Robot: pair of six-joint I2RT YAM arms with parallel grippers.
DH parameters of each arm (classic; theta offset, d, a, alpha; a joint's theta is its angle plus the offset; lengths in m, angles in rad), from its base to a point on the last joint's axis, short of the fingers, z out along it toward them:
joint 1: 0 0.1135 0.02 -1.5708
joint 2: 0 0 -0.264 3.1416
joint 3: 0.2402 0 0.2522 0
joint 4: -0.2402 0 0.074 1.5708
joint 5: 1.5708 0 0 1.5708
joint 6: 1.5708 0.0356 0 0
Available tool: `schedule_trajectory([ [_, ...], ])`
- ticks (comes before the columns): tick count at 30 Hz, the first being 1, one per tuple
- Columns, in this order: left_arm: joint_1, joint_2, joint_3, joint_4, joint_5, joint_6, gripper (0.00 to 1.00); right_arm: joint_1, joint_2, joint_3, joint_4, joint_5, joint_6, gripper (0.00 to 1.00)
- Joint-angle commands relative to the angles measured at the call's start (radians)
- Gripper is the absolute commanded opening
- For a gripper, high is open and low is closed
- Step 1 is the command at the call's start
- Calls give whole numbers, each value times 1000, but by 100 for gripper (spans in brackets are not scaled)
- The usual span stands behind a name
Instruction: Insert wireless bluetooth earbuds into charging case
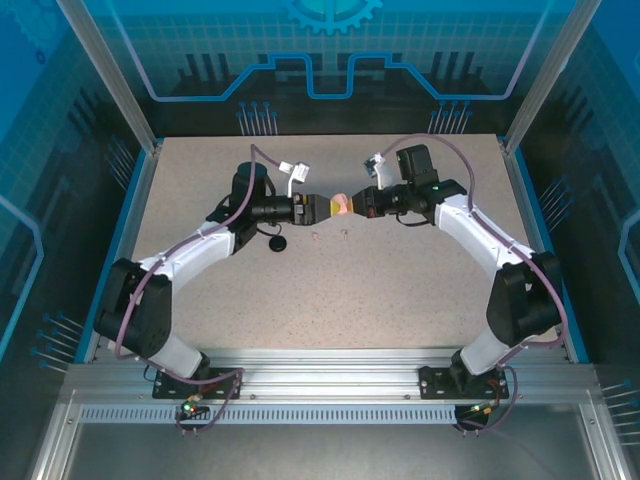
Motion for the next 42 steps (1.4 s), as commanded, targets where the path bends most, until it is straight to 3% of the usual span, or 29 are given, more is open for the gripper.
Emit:
schedule_trajectory([
  [1, 34, -38, 52, -125, 16, 98, 96, -8, 1, 76, -97, 47, -114, 0],
  [6, 70, -16, 140, -330, 72, 231, 99, -8, 4, 143, -190, 113, -277, 0],
  [13, 78, 87, 348, -688, 164, 448, 98, -1, 19, 192, -251, 87, -416, 0],
  [19, 78, 207, 526, -950, 242, 605, 87, 8, 23, 208, -266, 79, -449, 0],
  [30, 74, 319, 637, -992, 321, 629, 63, 56, 94, 298, -298, 76, -459, 0],
  [42, 72, 369, 668, -1045, 341, 680, 52, 83, 146, 349, -311, 92, -463, 0],
])
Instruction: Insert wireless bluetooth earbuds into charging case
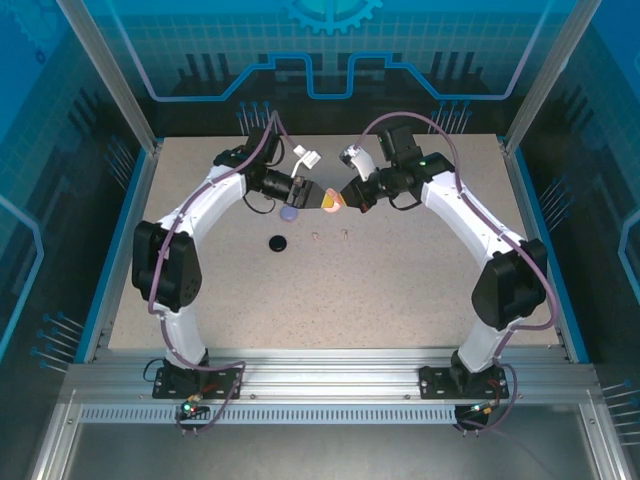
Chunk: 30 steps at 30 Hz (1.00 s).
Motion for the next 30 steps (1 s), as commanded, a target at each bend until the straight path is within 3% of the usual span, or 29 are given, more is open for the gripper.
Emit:
schedule_trajectory([
  [1, -1, 25, 41, -52, 40, 46, 51, 10, 14, 38, -26, -2, -16, 0],
  [24, -1, 50, 38, -14, 44, 22, 26, 11, 13, 46, -28, 18, -13, 0],
  [30, 0, 39, 17, 16, 42, 7, 12, 11, 3, 50, -27, 38, -6, 0],
])
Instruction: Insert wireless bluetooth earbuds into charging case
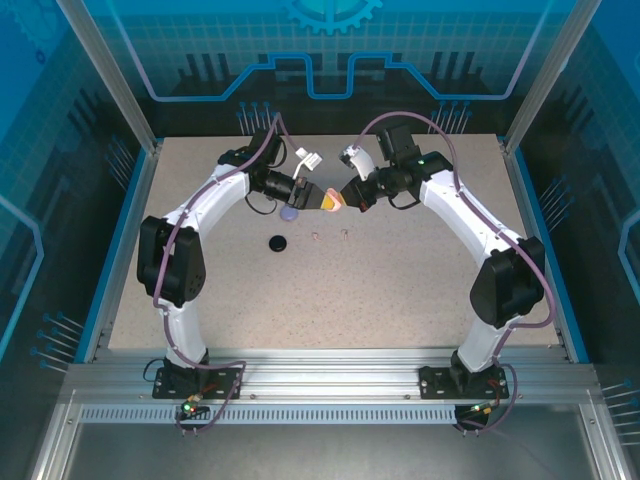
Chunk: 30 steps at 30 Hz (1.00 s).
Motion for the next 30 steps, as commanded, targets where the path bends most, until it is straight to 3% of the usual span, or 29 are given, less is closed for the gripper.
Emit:
schedule_trajectory([
  [1, -1, -3, -4, 27, 33, -9, 9, 9, -12, 37, -16, 24, 0, 0],
  [4, 2, -23, -25, 46, 13, -12, 0, -2, -38, 34, 5, 64, 36, 17],
  [9, 14, -98, -117, 165, -15, -79, 0, -52, -110, 20, 22, 56, 109, 39],
  [15, 16, -247, -287, 392, -108, -206, 0, -84, -171, 19, -24, 101, 215, 57],
  [23, 16, -512, -555, 691, -325, -311, 0, -81, -114, 92, -144, 136, 455, 60],
  [30, 16, -745, -820, 1047, -639, -362, 0, -15, -21, 94, -159, 238, 553, 60],
])
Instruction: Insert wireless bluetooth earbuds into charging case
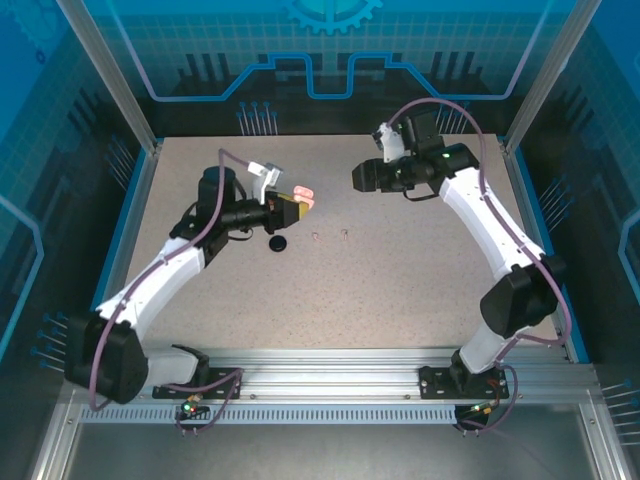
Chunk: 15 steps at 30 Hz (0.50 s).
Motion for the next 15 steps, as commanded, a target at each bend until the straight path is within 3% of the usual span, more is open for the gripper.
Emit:
schedule_trajectory([
  [1, 8, -85, -89, 267, -214, -39, 0, 37, 61, 17, -42, 63, 82, 60],
  [7, 6, -153, -232, 539, -342, -5, 0, 88, 165, 9, -20, 123, 124, 59],
  [15, -3, -163, -293, 718, -374, 96, 0, 156, 301, 84, -34, 184, 166, 58],
])
